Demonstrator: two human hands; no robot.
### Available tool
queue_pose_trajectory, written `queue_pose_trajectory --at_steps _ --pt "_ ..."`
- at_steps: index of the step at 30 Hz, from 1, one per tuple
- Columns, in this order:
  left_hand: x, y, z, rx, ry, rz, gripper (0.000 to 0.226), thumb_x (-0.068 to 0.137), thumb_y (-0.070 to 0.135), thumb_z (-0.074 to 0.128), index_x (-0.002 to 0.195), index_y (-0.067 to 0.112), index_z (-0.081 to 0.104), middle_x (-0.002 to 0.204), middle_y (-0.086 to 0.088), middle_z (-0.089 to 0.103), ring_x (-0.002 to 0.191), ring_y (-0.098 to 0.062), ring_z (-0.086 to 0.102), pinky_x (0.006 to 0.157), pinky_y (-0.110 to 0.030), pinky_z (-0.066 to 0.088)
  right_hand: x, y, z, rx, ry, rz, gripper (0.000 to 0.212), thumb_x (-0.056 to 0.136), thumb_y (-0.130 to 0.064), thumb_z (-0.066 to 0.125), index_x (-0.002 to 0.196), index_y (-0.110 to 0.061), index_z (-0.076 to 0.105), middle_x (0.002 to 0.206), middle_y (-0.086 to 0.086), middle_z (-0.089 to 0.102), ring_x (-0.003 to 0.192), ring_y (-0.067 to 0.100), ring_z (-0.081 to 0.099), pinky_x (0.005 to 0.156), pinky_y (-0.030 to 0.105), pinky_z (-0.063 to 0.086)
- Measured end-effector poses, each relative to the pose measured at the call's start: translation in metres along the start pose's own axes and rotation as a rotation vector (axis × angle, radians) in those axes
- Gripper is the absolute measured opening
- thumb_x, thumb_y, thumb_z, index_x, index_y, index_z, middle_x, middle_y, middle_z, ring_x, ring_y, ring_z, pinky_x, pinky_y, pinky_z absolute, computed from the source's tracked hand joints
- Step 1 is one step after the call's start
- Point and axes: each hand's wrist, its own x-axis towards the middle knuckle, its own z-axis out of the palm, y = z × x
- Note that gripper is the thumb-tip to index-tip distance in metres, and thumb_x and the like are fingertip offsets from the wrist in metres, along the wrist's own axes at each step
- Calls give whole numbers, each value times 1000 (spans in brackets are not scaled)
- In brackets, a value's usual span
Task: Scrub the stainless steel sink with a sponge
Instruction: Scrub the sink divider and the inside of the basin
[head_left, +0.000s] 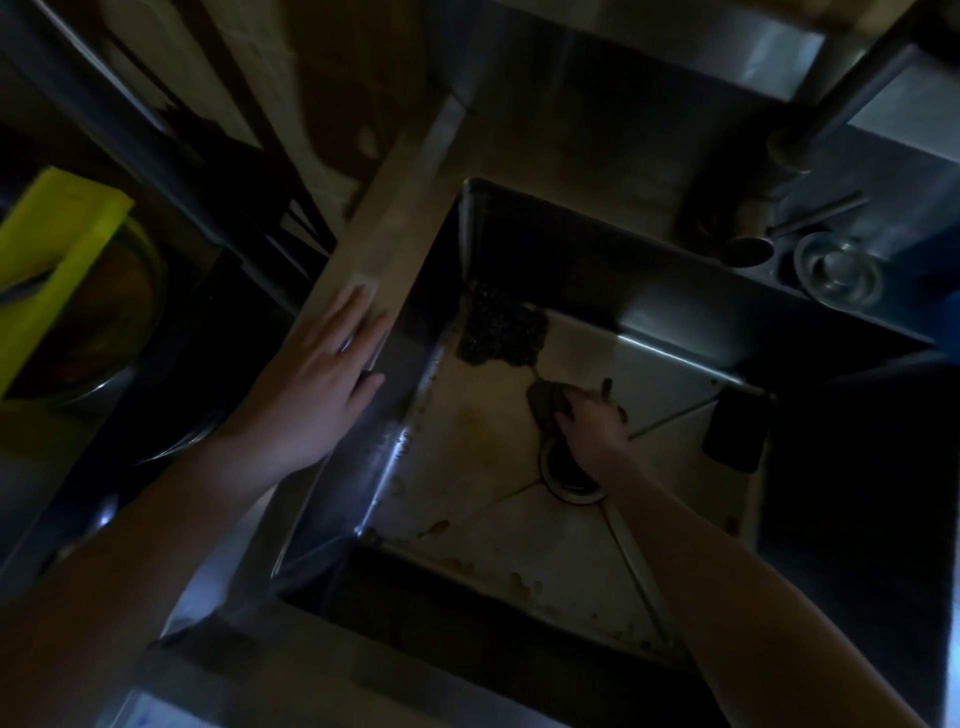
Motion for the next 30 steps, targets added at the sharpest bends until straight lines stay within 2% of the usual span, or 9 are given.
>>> queue_pose_trajectory --at_steps 3,7,10,14,17,21,26,28,30 --pt "1 -4 1 -16 8 11 59 90 23 56 143 7 35 154 -14 22 143 -21 9 114 -35 11 -5 -35 17 -97 -108 -153 41 99 -30 40 139 -19 40 139 12 45 128 36 37 104 43 37" --pt "1 -5 2 14 8 31 59 91 23 55 143 6 33 153 -16 23 143 -26 14 116 -39 14 -9 -78 33 7 -101 -184 41 99 -30 39 140 -20 40 138 9 46 133 34 32 103 43 38" --pt "0 -4 3 60 4 35 58 92 25 50 143 5 33 152 -19 25 143 -29 16 116 -38 11 -5 -107 38 96 -48 -126 39 99 -28 41 136 -17 45 133 13 50 132 36 33 98 43 41" --pt "2 -7 5 12 8 26 59 92 25 52 145 9 29 154 -15 20 144 -23 7 114 -31 3 13 -138 35 211 88 -31 33 98 -27 42 123 -10 55 120 18 59 121 37 43 89 40 44" --pt "1 -9 6 25 23 36 58 92 24 54 144 8 33 153 -16 22 144 -26 12 113 -32 5 34 -151 29 268 155 60 30 97 -26 44 117 -7 57 117 20 60 121 37 43 82 40 45" --pt "1 -9 7 30 35 42 58 92 24 53 143 8 33 153 -15 23 144 -27 14 112 -31 6 52 -158 25 333 230 165 28 94 -28 51 114 -9 59 114 19 62 118 36 46 81 41 46" --pt "1 -11 11 23 25 38 59 93 26 50 146 12 27 156 -12 17 145 -25 8 112 -30 2 33 -154 41 204 213 -36 29 91 -27 52 115 -13 60 107 18 66 112 37 50 80 39 48" --pt "2 -12 12 20 23 43 59 94 27 48 147 12 26 156 -12 16 145 -24 6 114 -32 4 16 -150 52 190 160 -103 30 91 -27 52 117 -16 59 109 15 66 112 36 52 82 39 48" --pt "3 -12 13 19 16 38 58 94 27 47 146 12 26 156 -12 15 145 -24 6 116 -36 9 -2 -146 63 75 63 -179 30 93 -28 50 119 -15 57 113 14 64 115 34 51 83 37 48"
